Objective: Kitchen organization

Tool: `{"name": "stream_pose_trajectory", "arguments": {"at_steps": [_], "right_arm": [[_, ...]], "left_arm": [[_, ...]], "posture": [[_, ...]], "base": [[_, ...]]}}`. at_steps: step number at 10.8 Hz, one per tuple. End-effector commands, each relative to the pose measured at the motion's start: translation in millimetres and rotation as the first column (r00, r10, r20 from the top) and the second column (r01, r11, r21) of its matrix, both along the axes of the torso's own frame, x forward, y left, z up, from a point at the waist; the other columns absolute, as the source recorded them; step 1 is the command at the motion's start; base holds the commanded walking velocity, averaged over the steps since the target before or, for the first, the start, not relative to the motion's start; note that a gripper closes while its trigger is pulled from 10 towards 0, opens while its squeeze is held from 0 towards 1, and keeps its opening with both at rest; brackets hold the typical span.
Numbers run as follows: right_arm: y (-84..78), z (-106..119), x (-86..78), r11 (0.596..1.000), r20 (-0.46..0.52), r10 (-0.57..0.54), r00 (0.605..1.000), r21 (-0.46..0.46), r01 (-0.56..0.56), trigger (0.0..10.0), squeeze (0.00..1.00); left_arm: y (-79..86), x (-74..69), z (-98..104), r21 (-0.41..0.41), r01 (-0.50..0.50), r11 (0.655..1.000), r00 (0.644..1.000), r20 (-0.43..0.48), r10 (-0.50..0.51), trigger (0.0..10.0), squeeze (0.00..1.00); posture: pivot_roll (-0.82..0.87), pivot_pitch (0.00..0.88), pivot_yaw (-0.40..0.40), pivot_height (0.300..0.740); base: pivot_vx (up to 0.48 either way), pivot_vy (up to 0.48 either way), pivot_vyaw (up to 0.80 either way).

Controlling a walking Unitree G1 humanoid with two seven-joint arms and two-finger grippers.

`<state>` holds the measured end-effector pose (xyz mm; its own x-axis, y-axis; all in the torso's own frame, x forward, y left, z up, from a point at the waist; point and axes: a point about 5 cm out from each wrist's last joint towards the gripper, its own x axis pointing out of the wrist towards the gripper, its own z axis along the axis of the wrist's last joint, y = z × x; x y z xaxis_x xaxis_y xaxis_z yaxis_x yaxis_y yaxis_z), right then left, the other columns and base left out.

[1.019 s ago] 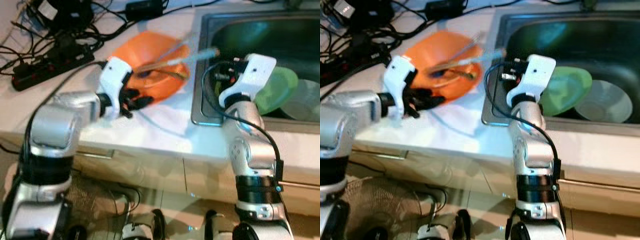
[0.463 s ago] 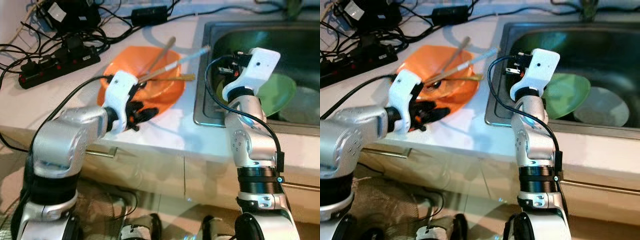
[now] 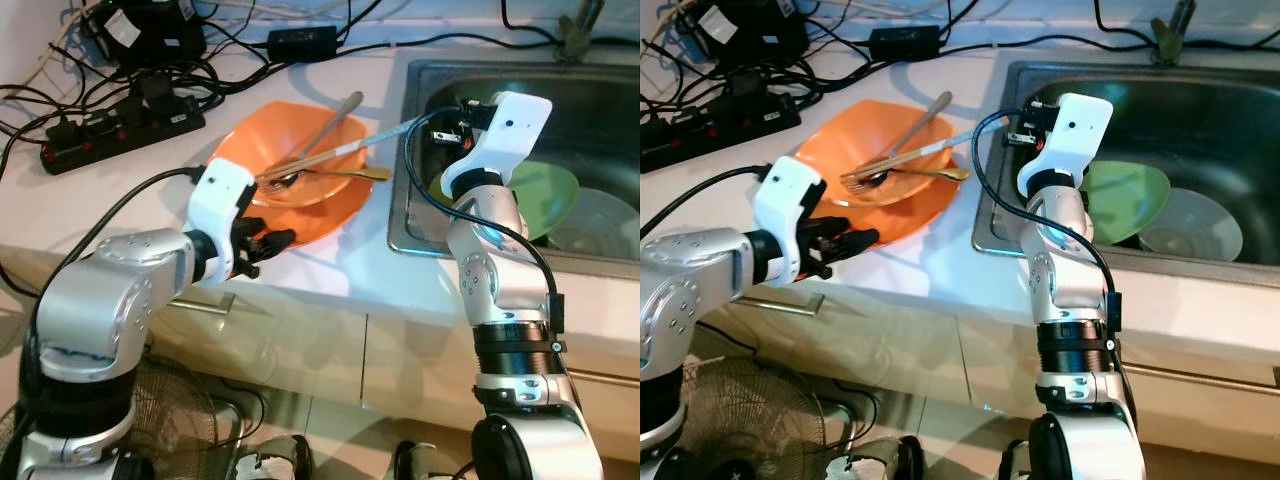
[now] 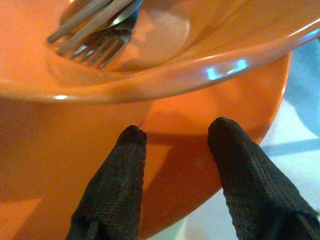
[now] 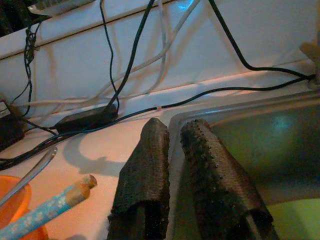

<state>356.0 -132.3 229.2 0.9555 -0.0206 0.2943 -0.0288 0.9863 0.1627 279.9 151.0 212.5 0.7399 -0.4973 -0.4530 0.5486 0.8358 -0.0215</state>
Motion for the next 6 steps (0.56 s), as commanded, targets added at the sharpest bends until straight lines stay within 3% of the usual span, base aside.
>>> {"name": "stream_pose_trajectory", "arguments": {"at_steps": [1,3,4,6], "right_arm": [[4.3,5.8,2.3,1.0,0.025,0.017,1.0,0.012,-0.018,10.0,0.0],[3.3,6.2,3.6,1.0,0.027,0.016,1.0,0.009,-0.016,10.0,0.0],[-0.1,6.7,5.7,1.0,0.028,0.009,1.0,0.005,-0.01,10.0,0.0],[-1.0,6.0,8.1,1.0,0.026,0.011,1.0,0.0,-0.011,10.0,0.0]], "left_arm": [[4.7,-0.9,-2.4,0.002,-0.03,1.0,1.0,0.006,0.03,10.0,0.0],[9.4,0.6,6.6,-0.023,-0.055,0.998,0.997,0.06,0.057,10.0,0.0],[30.8,0.1,13.8,-0.002,-0.138,0.99,0.986,0.089,0.138,10.0,0.0],[51.6,-4.8,16.6,0.037,-0.189,0.981,0.977,0.104,0.184,10.0,0.0]], "posture": [[0.19,0.103,0.089,0.74],[0.19,0.098,0.08,0.74],[0.2,0.099,0.072,0.74],[0.22,0.094,0.066,0.74]], "base": [[0.0,0.0,0.0],[0.0,0.0,0.0],[0.0,0.0,0.0],[0.0,0.0,0.0]]}}
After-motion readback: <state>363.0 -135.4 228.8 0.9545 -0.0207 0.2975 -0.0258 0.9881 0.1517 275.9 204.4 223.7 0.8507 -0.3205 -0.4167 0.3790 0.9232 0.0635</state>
